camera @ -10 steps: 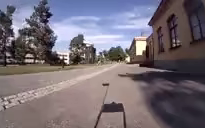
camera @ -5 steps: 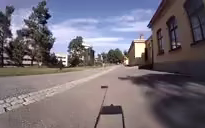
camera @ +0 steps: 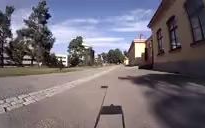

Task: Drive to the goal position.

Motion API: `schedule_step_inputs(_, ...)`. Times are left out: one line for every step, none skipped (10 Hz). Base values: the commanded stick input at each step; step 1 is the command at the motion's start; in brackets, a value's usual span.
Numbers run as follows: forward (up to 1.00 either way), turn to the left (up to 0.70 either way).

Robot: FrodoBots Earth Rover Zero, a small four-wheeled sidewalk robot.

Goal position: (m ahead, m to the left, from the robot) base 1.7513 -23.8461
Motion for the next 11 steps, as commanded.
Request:
schedule_step_inputs(0.60,0.00)
schedule_step_inputs(0.60,-0.01)
schedule_step_inputs(0.60,-0.12)
schedule_step_inputs(0.60,-0.15)
schedule_step_inputs(0.60,-0.15)
schedule_step_inputs(0.60,-0.15)
schedule_step_inputs(0.60,-0.15)
schedule_step_inputs(0.43,-0.28)
schedule_step_inputs(0.00,-0.60)
schedule_step_inputs(0.00,-0.60)
schedule_step_inputs(0.00,-0.60)
